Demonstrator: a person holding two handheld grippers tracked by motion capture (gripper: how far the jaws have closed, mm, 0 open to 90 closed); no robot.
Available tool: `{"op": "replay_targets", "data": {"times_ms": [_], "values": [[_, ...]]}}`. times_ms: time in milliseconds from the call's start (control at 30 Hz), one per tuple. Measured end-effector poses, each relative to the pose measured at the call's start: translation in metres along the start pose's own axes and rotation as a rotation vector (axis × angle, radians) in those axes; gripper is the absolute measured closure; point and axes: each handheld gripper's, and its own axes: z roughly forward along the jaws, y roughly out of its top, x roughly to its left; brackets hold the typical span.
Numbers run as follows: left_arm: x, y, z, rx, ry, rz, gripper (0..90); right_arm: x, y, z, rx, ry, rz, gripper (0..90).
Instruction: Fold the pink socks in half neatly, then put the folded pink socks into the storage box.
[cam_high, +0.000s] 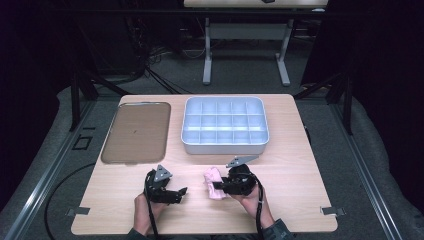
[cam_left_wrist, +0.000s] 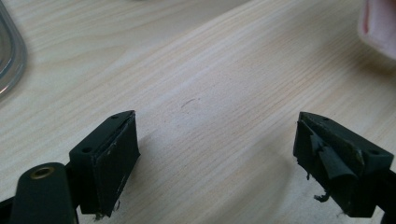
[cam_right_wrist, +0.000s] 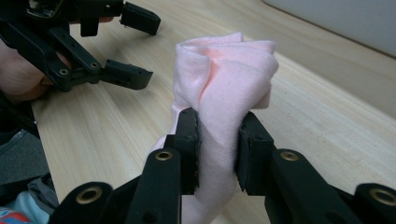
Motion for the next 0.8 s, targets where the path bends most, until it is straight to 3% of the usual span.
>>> {"op": "replay_targets", "data": {"times_ms": [167,333,800], "values": [[-0.003,-0.001,0.001,-0.001,0.016,0.021,13.4,0.0,0.0,-0.005,-0.02,-0.002,-0.008,72.8],[-0.003,-0.002,0.001,-0.012,0.019,0.016,13.0,-0.001,0.0,-0.01,-0.039,-0.017,-0.012,72.8],[-0.006,0.0,0.005,0.003,0.02,0.045,9.0,-0.007,0.004,-0.04,-0.129,-0.075,-0.011,72.8]]}}
